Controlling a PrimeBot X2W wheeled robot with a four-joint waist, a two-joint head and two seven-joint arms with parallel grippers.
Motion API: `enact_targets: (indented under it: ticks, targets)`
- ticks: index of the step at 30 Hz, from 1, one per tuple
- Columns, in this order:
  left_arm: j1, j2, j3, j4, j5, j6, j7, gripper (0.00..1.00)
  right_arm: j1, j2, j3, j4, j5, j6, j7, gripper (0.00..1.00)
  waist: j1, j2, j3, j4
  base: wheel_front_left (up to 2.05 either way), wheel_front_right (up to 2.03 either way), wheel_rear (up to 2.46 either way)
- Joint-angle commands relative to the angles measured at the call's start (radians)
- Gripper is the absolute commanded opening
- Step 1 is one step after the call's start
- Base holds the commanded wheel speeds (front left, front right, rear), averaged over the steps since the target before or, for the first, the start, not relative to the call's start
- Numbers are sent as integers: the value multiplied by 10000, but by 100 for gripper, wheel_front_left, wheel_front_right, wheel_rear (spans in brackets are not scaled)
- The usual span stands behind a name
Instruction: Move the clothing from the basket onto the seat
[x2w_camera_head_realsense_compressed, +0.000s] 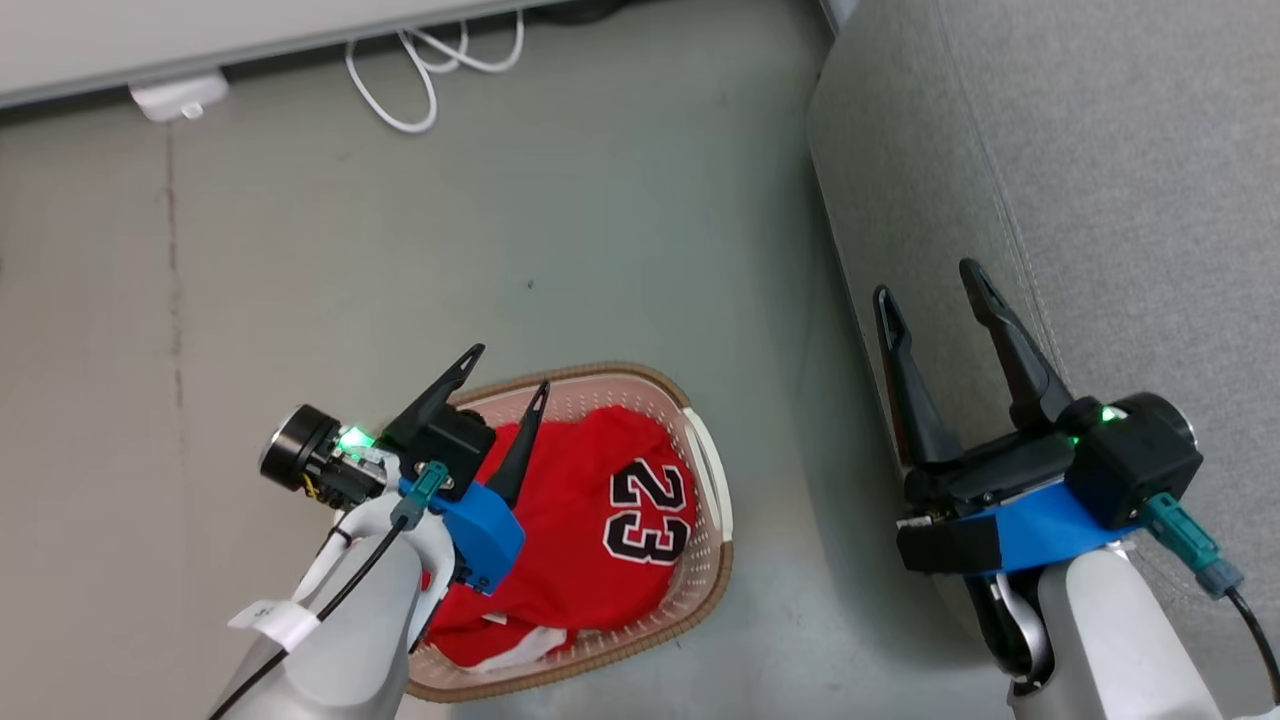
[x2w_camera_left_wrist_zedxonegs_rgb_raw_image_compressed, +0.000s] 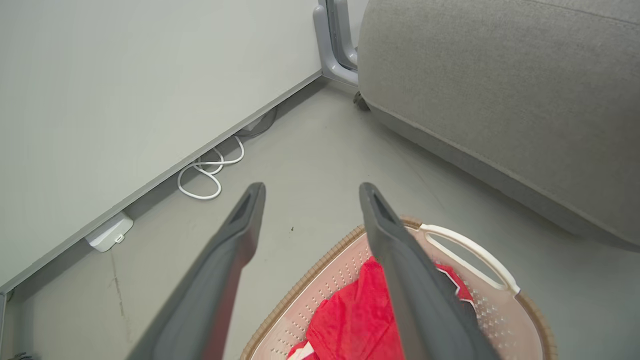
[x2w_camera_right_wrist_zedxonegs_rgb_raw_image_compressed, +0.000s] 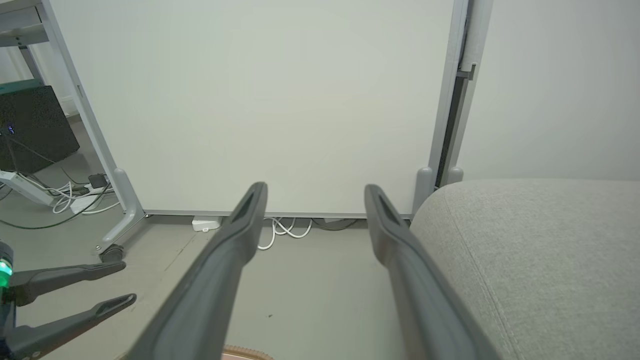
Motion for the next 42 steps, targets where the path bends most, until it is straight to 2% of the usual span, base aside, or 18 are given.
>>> enact_targets:
  ticks: [1,17,22,34,42]
  targets:
    - [-447,92,-259,368,-6,-66,-29,100,-295,-35,14,-130,17,22,-35,100,-2,0,727,-318,0,0,0]
    - [-2831,267,-4235,4200,-453,-58,74,100,-1214,-35,68,-780,-135,22,-35,100,-2,0,2947,-785,0,0,0]
    - [-3307,330,-5232,5109,-795,-57,577,100,-1373,-35,42,-896,-144,22,-37,100,-2,0,3388,-896,0,0,0]
    - [-3421,529,-7565,5484,-1715,-58,2512,100,-1477,-35,15,-1138,-118,21,-37,100,-2,0,3984,-1030,0,0,0]
    - [-3580,774,-8307,5244,-2439,-57,3424,100,-1651,-35,29,-1360,-197,21,-35,100,-2,0,4512,-1175,0,0,0]
